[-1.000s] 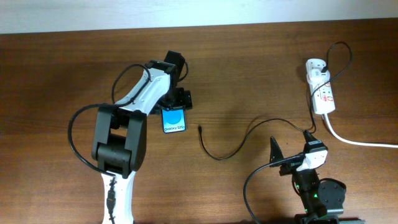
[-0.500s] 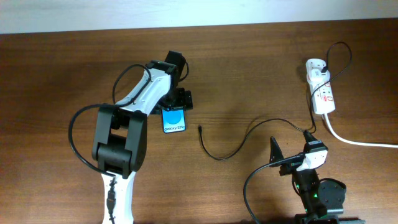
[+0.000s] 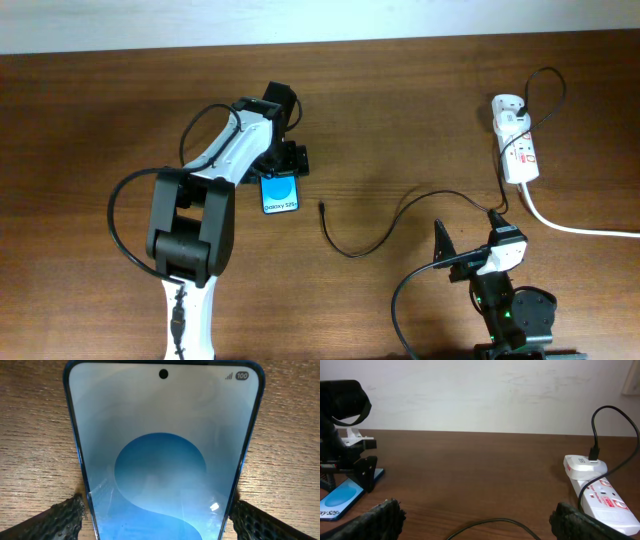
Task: Plug charger to phone and switch on socket
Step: 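Close the left gripper on the phone's long edges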
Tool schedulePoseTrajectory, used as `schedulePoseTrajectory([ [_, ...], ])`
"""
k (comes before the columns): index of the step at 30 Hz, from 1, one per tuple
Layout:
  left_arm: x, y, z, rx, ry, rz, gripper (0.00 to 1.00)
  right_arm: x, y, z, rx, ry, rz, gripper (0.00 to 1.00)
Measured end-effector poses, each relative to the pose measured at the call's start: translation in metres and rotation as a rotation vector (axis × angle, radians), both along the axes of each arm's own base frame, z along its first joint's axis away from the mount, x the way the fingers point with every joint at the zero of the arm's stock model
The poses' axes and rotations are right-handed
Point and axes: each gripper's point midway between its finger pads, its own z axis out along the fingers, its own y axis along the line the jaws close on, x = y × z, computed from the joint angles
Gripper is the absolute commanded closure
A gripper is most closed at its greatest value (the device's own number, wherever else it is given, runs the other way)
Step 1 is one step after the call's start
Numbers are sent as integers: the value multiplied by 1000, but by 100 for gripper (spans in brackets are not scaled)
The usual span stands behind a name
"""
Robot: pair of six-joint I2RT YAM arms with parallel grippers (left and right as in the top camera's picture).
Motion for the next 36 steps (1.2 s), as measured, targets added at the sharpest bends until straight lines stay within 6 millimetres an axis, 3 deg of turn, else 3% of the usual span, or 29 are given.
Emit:
schedulePoseTrajectory([
  [15, 0, 1, 0, 1, 0, 2, 4, 0, 0, 0, 1, 0, 0, 2],
  [18, 0, 2, 0, 2, 0, 3, 13, 0, 0, 0, 0, 0, -1, 2],
  [24, 1, 5, 0, 7, -1, 8, 16, 0, 0, 0, 1, 0, 0, 2],
  [36, 1, 5, 0, 8, -2, 9, 17, 0, 0, 0, 0, 0, -1, 2],
])
